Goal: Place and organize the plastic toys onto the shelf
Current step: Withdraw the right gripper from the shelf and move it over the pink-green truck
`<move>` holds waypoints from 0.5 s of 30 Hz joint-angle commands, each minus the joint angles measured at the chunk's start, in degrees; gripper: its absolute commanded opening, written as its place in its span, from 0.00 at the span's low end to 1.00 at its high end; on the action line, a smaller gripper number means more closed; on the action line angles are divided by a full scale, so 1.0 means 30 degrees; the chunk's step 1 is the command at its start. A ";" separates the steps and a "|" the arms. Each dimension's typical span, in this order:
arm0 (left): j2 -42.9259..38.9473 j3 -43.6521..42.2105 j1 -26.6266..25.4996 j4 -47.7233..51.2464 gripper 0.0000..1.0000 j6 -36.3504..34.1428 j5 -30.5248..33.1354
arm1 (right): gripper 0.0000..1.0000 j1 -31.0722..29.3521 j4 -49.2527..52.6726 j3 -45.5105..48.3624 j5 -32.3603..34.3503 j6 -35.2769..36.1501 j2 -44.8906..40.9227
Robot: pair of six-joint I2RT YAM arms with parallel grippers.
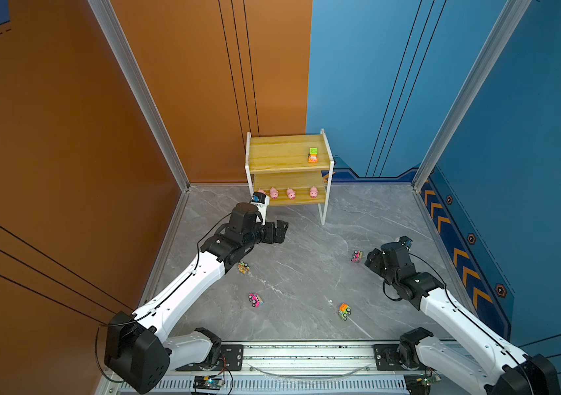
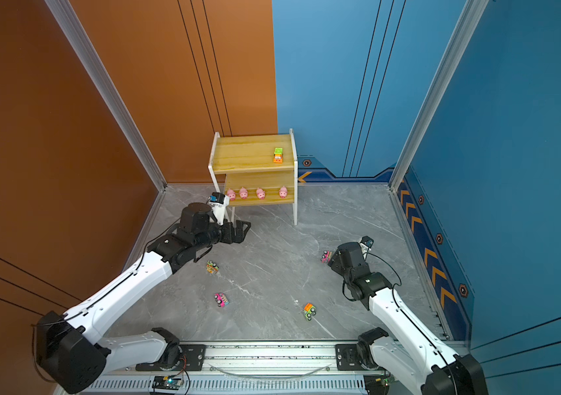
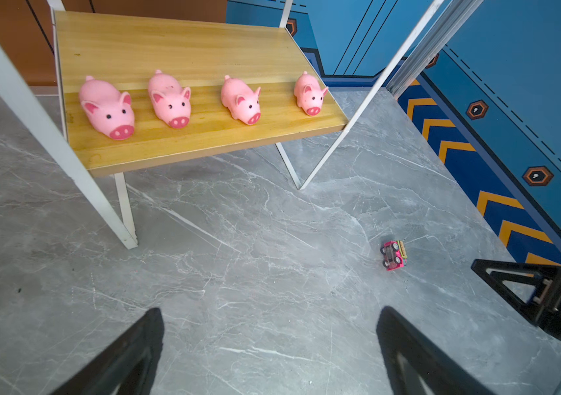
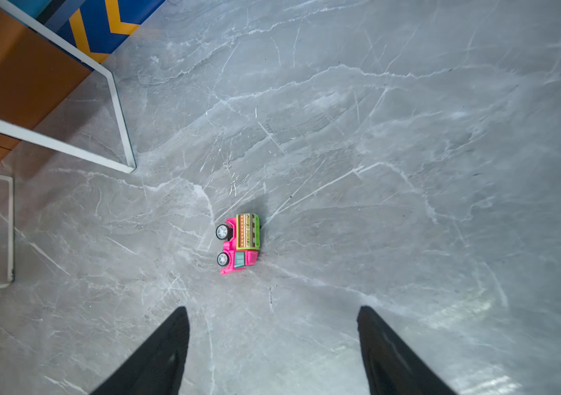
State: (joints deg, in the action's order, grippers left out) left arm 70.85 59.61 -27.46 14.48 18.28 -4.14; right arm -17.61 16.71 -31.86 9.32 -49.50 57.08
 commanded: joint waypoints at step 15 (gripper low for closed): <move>0.0112 0.0624 -0.0024 0.0359 0.98 0.0169 -0.1170 | 0.73 0.1724 -0.8261 -0.1087 -0.5598 -0.1113 0.9394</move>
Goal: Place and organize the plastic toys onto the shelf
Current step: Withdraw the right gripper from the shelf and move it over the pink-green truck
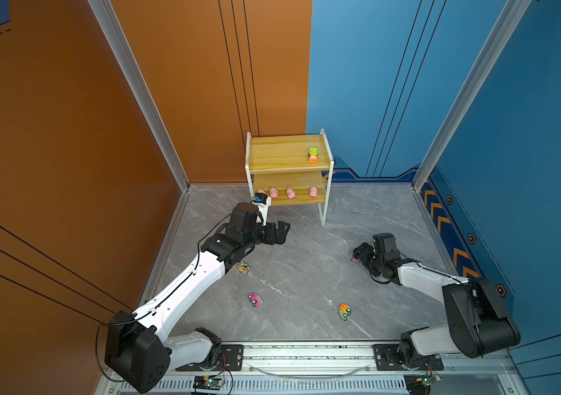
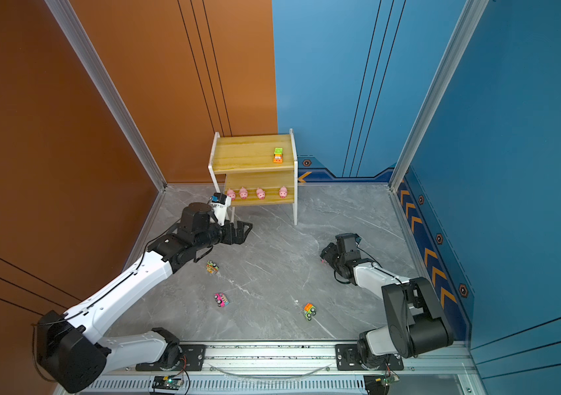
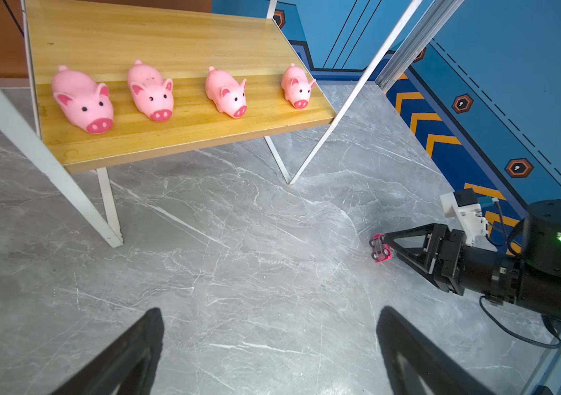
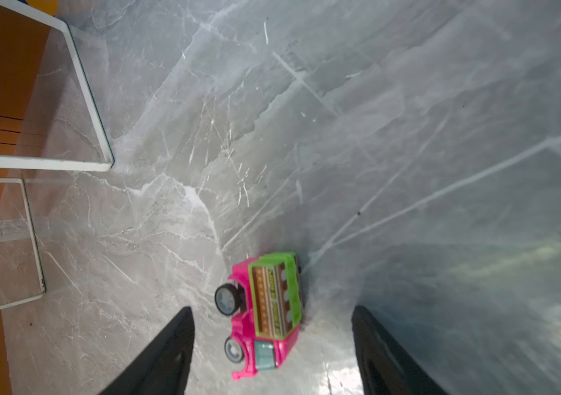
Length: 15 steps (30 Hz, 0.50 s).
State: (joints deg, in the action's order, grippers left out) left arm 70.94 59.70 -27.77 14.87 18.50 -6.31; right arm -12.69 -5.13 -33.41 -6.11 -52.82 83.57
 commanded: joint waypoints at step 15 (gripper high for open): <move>-0.0032 0.0626 0.0410 0.0228 0.98 0.0133 -0.0478 | 0.57 -0.1822 -0.0636 -0.1939 -0.0066 0.0701 0.1109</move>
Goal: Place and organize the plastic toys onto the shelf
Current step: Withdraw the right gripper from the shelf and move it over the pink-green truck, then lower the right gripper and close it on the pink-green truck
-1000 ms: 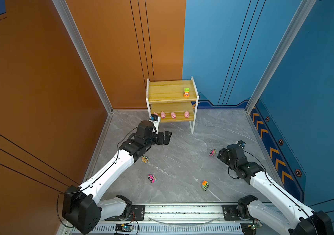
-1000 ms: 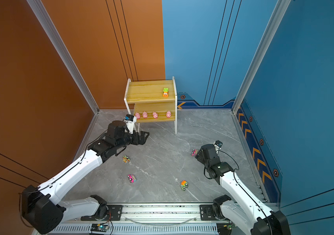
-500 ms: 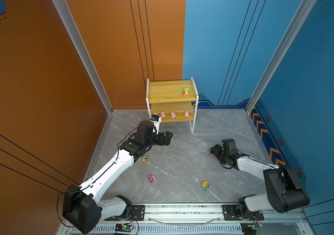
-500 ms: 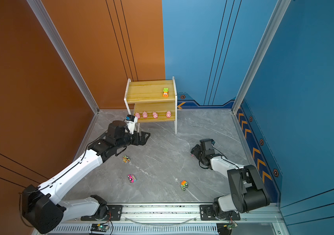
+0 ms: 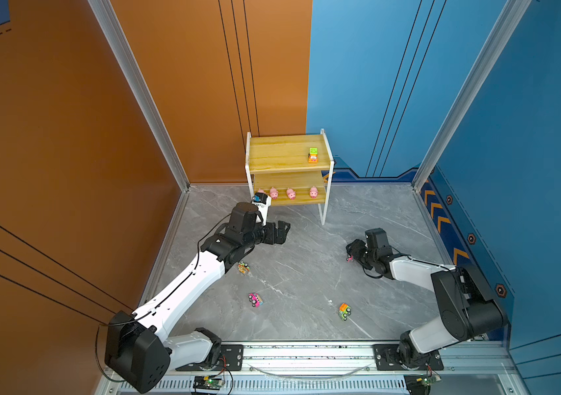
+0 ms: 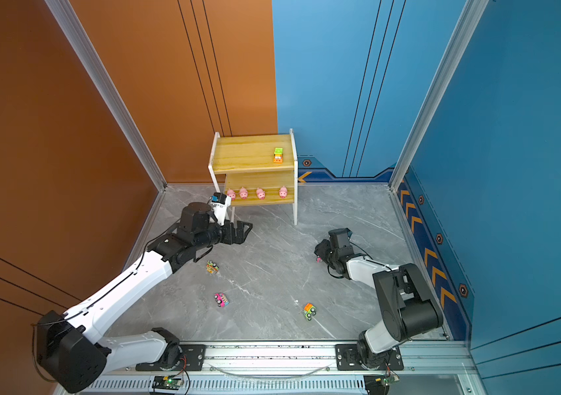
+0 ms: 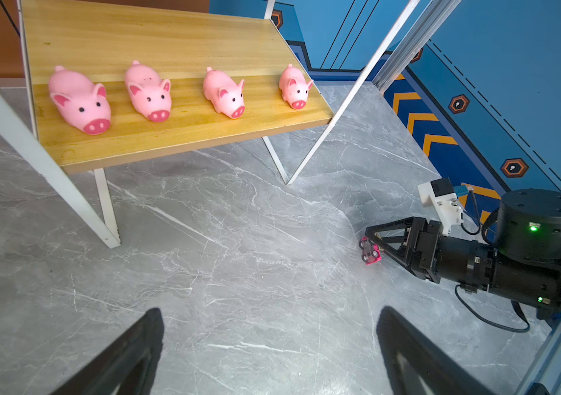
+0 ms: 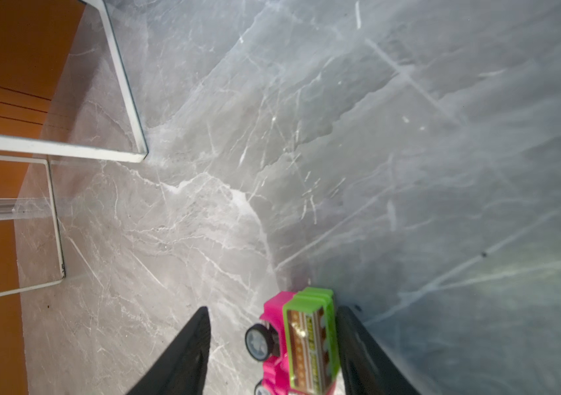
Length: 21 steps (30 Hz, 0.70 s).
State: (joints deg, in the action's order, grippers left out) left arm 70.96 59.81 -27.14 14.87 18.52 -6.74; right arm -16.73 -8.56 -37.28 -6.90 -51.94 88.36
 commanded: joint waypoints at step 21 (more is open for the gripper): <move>0.0114 0.0622 0.0345 0.0228 0.98 0.0153 -0.0456 | 0.64 -0.3509 0.7180 -0.3336 0.6030 0.4157 -0.1821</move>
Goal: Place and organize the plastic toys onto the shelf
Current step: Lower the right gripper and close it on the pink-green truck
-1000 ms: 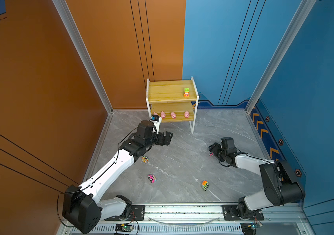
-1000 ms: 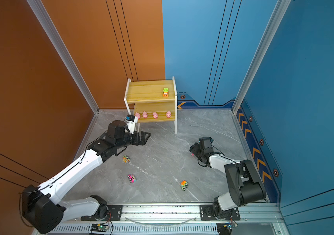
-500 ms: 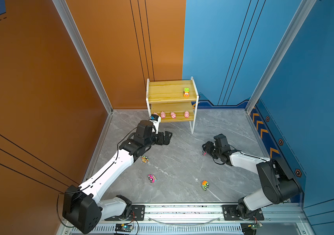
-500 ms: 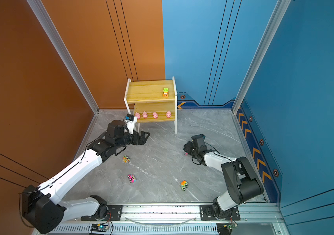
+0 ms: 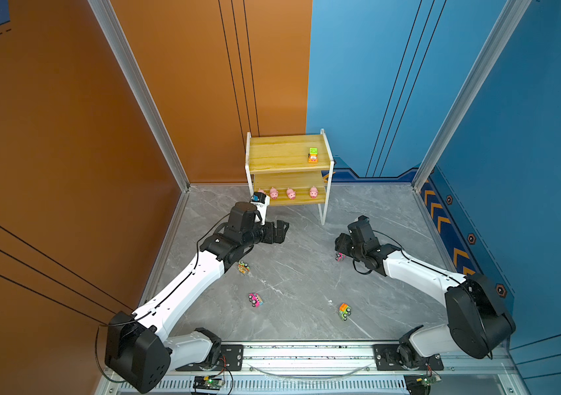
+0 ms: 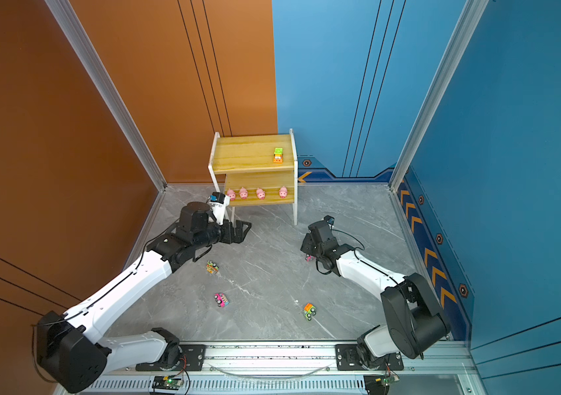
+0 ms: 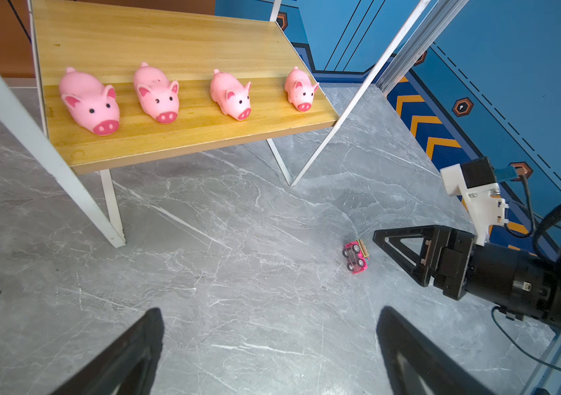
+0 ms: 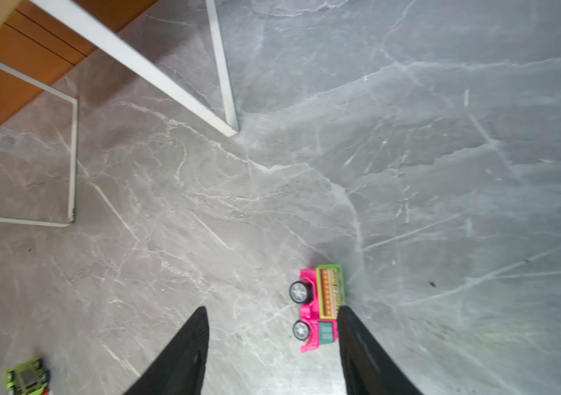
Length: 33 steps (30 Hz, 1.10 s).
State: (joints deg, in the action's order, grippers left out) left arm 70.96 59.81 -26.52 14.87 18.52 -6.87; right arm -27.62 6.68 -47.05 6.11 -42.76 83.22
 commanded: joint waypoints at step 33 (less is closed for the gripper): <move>0.0148 0.0623 0.0232 0.0228 0.98 -0.0053 -0.0415 | 0.43 -0.1375 0.2714 -0.3609 0.2463 0.3102 0.6107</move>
State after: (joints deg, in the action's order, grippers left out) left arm 71.07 59.81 -26.48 14.87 18.48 -7.57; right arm -30.94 10.96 -55.57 9.78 -34.65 100.42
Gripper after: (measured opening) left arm 0.982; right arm 0.448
